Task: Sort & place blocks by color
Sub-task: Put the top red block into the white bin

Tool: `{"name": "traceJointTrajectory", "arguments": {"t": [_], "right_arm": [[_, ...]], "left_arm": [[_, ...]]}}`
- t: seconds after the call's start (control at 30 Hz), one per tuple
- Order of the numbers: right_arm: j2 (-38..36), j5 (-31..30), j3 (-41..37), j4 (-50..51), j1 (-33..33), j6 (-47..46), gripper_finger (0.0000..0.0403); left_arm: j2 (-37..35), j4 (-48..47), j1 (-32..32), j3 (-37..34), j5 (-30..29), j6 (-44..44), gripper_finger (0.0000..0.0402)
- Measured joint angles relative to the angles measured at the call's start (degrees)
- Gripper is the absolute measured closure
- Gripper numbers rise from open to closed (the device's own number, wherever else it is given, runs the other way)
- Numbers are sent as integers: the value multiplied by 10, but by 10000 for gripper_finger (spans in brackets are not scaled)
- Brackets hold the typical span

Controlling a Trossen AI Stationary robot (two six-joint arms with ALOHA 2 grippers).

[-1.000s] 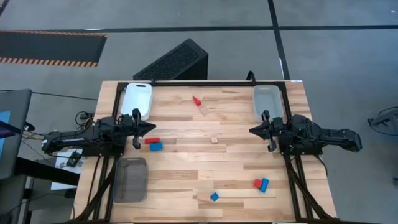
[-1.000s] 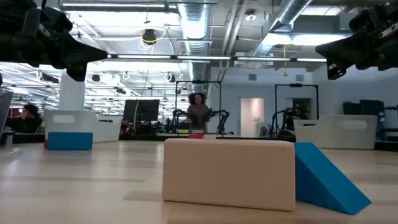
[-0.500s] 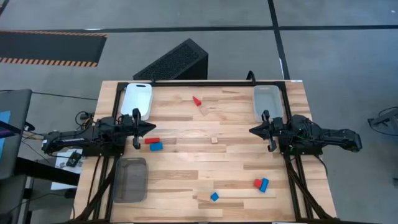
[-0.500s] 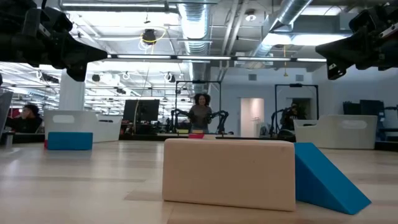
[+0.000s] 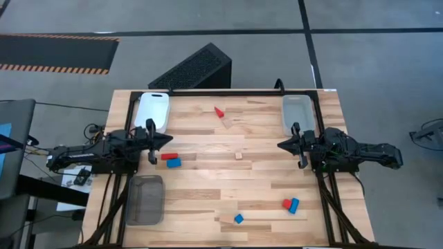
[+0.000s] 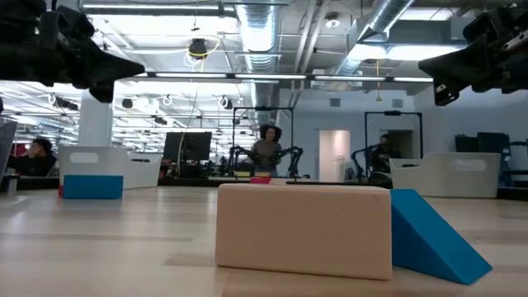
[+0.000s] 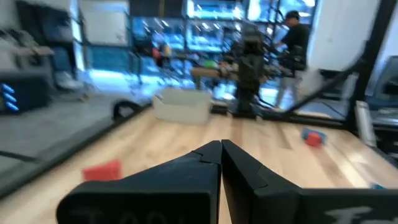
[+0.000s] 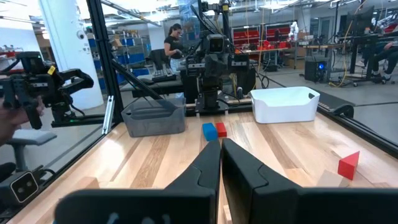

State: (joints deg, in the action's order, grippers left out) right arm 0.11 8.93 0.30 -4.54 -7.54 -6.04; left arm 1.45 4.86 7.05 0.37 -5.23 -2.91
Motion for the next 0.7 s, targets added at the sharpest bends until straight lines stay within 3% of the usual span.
{"name": "traceJointTrajectory", "arguments": {"t": [0.3,0.47,0.6,0.7], "right_arm": [[0,-7,0,-7,0,0,361],[0,-170,0,-121,-1,0,361],[3,-347,0,-226,-3,20,361],[6,-398,1,-290,-25,99,361]], "left_arm": [[0,-5,0,0,-38,12,401],[0,-4,0,0,-105,31,401],[0,0,0,0,-163,63,401],[0,18,0,0,-213,78,401]]}}
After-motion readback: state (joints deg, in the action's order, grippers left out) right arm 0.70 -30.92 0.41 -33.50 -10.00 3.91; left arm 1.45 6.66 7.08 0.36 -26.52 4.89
